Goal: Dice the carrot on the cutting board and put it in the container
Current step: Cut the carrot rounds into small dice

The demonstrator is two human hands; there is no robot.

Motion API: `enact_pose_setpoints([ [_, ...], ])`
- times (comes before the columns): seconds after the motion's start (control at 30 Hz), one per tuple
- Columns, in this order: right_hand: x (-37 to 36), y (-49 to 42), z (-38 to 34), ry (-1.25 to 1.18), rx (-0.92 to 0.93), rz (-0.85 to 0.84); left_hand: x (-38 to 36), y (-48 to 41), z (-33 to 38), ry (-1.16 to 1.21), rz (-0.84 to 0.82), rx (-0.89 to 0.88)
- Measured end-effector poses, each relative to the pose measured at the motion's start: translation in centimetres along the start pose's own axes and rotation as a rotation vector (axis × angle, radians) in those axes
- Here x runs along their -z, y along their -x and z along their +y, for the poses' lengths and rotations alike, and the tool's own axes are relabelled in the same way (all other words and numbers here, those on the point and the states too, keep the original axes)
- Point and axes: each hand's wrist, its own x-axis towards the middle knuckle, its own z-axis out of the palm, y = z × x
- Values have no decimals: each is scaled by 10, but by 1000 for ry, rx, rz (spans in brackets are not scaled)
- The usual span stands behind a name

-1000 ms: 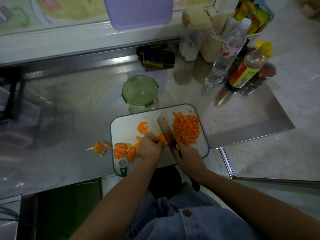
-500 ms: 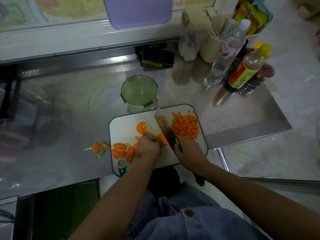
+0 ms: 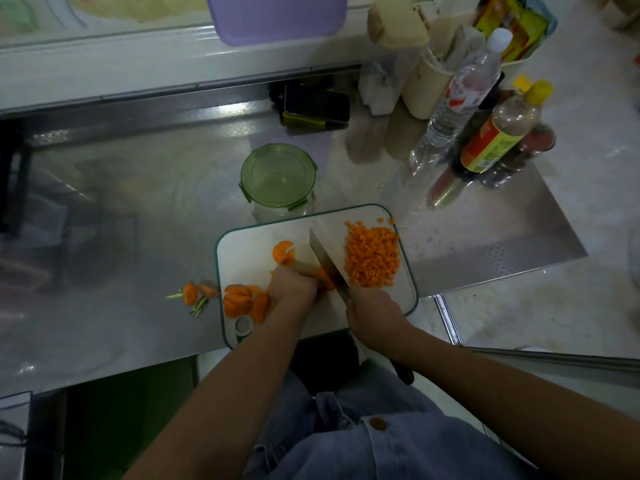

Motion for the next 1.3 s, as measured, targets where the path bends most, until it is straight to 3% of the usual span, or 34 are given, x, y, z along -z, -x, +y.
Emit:
enact_pose_setpoints([
  [0.7, -7, 0, 10, -20, 57, 130, 9, 4, 3, -95, -52, -41],
  [1.3, -9, -4, 1, -36, 37, 56, 8, -1, 4, -63, -30, 3],
])
